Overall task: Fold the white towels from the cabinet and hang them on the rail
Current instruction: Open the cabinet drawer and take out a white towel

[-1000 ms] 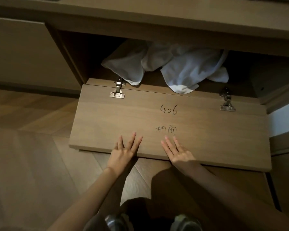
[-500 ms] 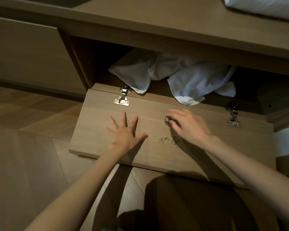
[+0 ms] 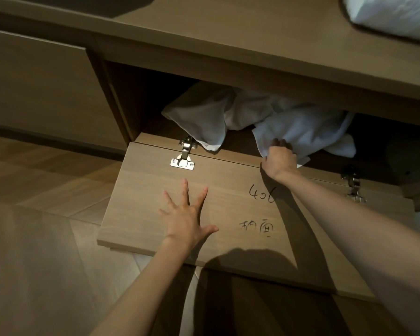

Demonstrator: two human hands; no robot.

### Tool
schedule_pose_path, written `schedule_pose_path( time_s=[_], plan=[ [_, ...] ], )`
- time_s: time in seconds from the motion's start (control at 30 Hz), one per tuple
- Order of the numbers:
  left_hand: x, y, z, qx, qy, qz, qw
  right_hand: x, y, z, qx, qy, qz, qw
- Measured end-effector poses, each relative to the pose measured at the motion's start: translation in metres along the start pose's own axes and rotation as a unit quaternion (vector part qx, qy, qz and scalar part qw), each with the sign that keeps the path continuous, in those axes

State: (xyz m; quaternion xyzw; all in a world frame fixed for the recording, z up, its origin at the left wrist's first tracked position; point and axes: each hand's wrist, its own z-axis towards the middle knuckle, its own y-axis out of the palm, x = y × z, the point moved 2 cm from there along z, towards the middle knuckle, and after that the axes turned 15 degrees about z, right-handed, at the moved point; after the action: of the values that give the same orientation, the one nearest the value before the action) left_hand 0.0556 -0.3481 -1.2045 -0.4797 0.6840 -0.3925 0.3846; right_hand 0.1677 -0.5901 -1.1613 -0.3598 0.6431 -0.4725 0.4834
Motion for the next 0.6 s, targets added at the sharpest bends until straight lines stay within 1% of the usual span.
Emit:
schedule_pose_path(
  time_s=[0.07, 0.17, 0.2, 0.3, 0.33, 0.37, 0.43, 0.5, 0.6],
  plan=[
    [0.0, 0.0, 0.0, 0.003, -0.001, 0.009, 1.0, 0.008, 0.003, 0.002, 0.015, 0.002, 0.006, 1.0],
    [0.001, -0.002, -0.002, 0.007, -0.002, 0.019, 1.0, 0.015, -0.002, -0.003, -0.002, -0.002, 0.029, 1.0],
    [0.001, -0.002, -0.002, 0.009, -0.002, 0.019, 1.0, 0.014, -0.009, -0.007, 0.005, -0.009, 0.05, 0.999],
    [0.0, -0.002, -0.002, 0.01, -0.001, 0.018, 1.0, 0.01, -0.039, -0.038, 0.078, -0.079, 0.142, 0.984],
    [0.0, -0.002, -0.002, 0.009, -0.001, 0.017, 1.0, 0.009, -0.05, -0.053, 0.096, -0.111, 0.163, 0.976],
    [0.0, -0.004, -0.003, 0.009, -0.001, 0.013, 1.0, 0.009, -0.06, -0.069, 0.097, -0.139, 0.172, 0.97],
    [0.0, -0.007, -0.002, 0.004, 0.002, 0.012, 1.0, 0.016, -0.075, -0.1, 0.052, -0.173, 0.171, 0.968],
    [-0.001, -0.011, 0.0, -0.011, 0.007, 0.014, 1.0, 0.027, -0.087, -0.129, 0.003, -0.184, 0.181, 0.966],
    [-0.001, -0.025, 0.004, -0.05, 0.005, -0.023, 0.998, 0.035, -0.106, -0.166, -0.04, -0.196, 0.204, 0.958]
  ],
)
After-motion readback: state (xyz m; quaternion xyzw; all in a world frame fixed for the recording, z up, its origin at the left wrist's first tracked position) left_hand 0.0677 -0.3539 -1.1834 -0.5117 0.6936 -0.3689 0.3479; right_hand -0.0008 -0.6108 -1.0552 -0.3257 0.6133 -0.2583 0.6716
